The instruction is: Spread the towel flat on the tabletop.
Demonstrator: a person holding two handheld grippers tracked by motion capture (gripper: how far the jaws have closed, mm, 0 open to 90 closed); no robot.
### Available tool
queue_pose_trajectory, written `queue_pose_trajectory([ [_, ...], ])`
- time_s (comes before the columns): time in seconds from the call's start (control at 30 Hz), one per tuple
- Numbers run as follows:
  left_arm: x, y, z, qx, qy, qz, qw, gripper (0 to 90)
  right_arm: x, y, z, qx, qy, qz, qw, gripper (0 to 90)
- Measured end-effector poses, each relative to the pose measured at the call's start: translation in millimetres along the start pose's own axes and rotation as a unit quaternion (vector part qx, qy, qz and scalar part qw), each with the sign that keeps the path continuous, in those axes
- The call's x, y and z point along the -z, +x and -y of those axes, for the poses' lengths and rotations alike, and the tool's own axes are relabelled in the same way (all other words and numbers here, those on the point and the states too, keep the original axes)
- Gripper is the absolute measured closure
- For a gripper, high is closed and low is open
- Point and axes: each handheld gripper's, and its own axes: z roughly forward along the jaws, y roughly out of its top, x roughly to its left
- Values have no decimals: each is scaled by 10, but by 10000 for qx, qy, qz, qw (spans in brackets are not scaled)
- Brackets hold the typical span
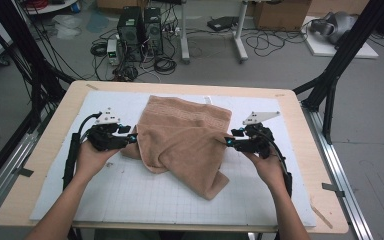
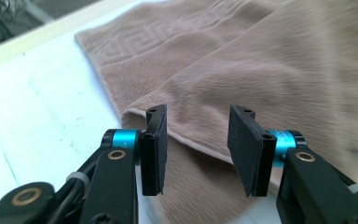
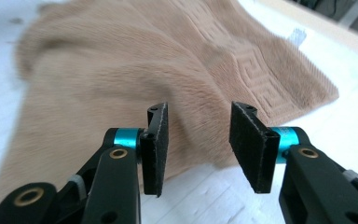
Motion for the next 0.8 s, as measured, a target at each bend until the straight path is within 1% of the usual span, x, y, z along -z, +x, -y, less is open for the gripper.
queue_pose_trajectory([
  [0.03,26,-57,13,-49,-9,58,10000,569,55,46,21,46,-79,-49,9999,570],
  [0.1,44,-190,59,-201,-31,181,9996,568,131,151,76,215,-103,-45,9997,570],
  [0.13,31,-278,101,-248,-34,299,9992,571,150,203,113,236,-91,-81,9996,575],
  [0.2,-14,-409,169,-356,9,421,9985,584,146,302,199,344,-12,-201,9992,591],
  [0.27,-84,-533,251,-442,66,580,9973,616,108,395,309,513,56,-386,9979,651],
  [0.3,-130,-587,292,-472,83,664,9966,627,75,437,369,563,140,-463,9972,653],
  [0.33,-181,-632,325,-520,175,741,9957,650,32,471,430,597,252,-515,9966,664],
  [0.37,-236,-665,351,-576,278,806,9947,658,-15,499,494,591,336,-638,9956,671],
  [0.4,-287,-689,370,-603,365,872,9937,660,-66,523,555,591,428,-745,9945,672],
  [0.43,-337,-708,392,-560,391,974,9929,661,-116,551,609,604,547,-810,9934,673],
  [0.47,-383,-723,404,-550,457,1025,9922,662,-160,569,656,640,654,-852,9922,675],
  [0.53,-455,-730,418,-566,606,1096,9905,643,-234,592,724,628,773,-974,9902,676],
  [0.6,-501,-734,426,-597,683,1035,9905,617,-301,611,758,718,912,-991,9883,672],
  [0.63,-519,-731,431,-629,725,1015,9902,619,-319,613,763,748,884,-1006,9882,673],
  [0.67,-533,-733,437,-660,747,999,9900,630,-328,610,761,722,884,-1020,9882,677],
  [0.7,-535,-735,438,-726,733,947,9901,653,-336,602,757,700,880,-1041,9882,684],
  [0.73,-540,-734,437,-711,699,916,9908,690,-342,597,756,698,881,-1080,9878,701],
  [0.77,-538,-721,436,-706,714,872,9911,723,-345,595,755,702,878,-1106,9875,721],
  [0.8,-540,-711,437,-695,694,842,9916,772,-349,595,750,719,884,-1142,9869,770],
])
